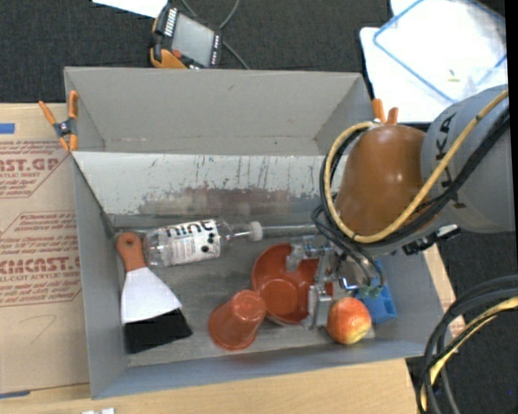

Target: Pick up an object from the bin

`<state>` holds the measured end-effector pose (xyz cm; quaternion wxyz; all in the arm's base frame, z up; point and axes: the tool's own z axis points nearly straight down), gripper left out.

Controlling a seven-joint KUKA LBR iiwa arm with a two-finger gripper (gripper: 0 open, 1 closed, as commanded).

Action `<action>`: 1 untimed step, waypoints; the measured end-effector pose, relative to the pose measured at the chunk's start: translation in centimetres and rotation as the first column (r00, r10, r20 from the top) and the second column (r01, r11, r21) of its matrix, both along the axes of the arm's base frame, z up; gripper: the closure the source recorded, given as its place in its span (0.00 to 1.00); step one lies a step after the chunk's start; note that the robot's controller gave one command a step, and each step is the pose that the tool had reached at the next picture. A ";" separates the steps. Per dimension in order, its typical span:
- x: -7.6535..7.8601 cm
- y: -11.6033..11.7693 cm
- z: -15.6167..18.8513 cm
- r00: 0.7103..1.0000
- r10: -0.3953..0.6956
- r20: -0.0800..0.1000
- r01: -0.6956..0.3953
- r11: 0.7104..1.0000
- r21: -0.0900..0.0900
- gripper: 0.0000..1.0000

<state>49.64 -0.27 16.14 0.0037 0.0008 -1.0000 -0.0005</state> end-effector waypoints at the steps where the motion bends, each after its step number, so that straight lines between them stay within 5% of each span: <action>1: 0.2 0.0 0.4 1.000 0.000 0.008 0.000 1.000 0.000 0.00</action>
Offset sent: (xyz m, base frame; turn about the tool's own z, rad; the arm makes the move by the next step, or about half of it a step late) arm -0.0150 -0.0012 -0.0265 -0.0973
